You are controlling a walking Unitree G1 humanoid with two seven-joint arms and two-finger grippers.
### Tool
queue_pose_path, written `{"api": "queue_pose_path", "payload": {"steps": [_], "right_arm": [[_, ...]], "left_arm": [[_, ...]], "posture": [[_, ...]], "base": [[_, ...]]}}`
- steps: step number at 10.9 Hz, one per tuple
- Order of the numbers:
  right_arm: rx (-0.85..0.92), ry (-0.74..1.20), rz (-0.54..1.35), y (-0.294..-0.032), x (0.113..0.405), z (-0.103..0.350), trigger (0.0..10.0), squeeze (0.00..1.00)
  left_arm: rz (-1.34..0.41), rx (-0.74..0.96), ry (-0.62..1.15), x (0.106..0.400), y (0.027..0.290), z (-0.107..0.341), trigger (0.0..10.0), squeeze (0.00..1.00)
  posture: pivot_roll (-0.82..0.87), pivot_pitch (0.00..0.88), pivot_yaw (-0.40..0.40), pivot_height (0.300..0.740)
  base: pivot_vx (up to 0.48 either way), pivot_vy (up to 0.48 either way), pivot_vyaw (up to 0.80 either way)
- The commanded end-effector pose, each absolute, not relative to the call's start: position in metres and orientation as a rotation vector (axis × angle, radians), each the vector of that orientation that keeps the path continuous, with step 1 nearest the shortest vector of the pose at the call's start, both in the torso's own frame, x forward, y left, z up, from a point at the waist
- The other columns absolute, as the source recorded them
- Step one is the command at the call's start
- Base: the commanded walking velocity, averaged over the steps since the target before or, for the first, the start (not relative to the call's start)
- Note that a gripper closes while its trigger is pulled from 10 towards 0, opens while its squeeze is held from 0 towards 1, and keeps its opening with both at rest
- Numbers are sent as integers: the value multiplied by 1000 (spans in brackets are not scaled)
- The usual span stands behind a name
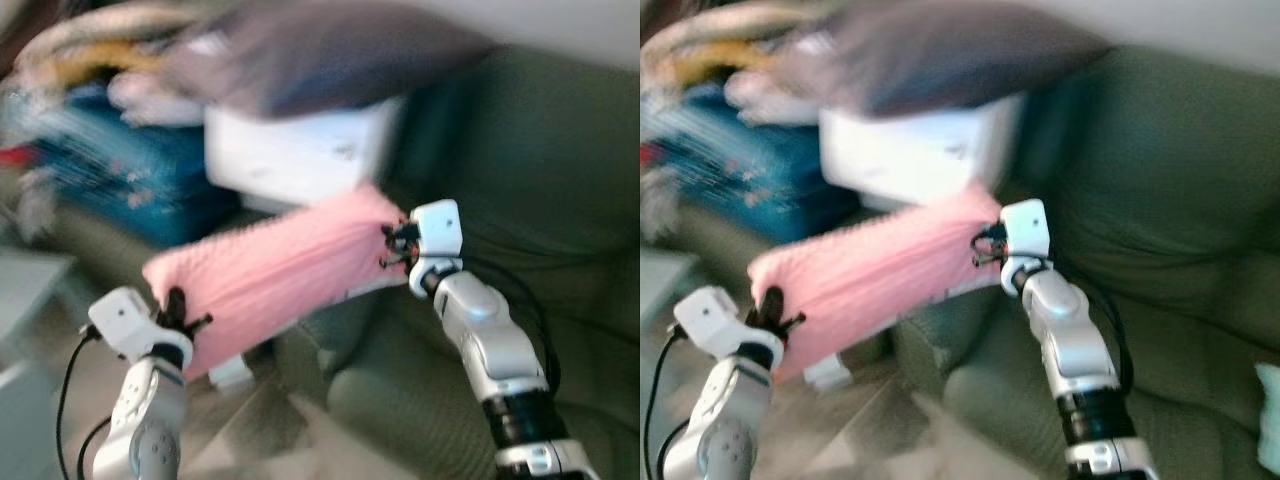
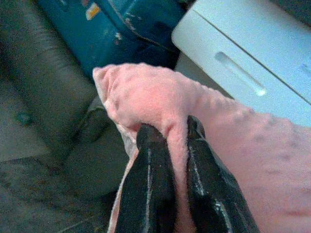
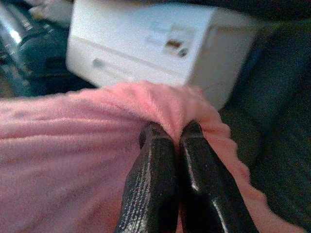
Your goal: Move the pillow to the sofa
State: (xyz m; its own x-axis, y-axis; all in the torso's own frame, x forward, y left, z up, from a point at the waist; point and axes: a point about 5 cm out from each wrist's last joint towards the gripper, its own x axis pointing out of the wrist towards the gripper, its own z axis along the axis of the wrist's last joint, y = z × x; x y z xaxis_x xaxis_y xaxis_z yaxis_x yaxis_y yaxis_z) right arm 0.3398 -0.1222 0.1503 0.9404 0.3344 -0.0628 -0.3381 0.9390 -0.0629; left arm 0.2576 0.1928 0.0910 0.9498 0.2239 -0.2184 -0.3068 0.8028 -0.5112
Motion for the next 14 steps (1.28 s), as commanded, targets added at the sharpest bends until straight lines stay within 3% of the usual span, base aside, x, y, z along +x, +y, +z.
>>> {"api": "queue_pose_path", "payload": {"steps": [1,14], "right_arm": [[-77,1,341,-120,342,163,10000,0],[-80,2,343,-120,344,165,10000,0]], "left_arm": [[309,-599,138,256,193,92,10000,0],[310,-632,129,257,193,92,10000,0]], "posture": [[-206,0,6,740],[-211,0,0,740]], "base": [[0,0,-775],[0,0,-775]]}}
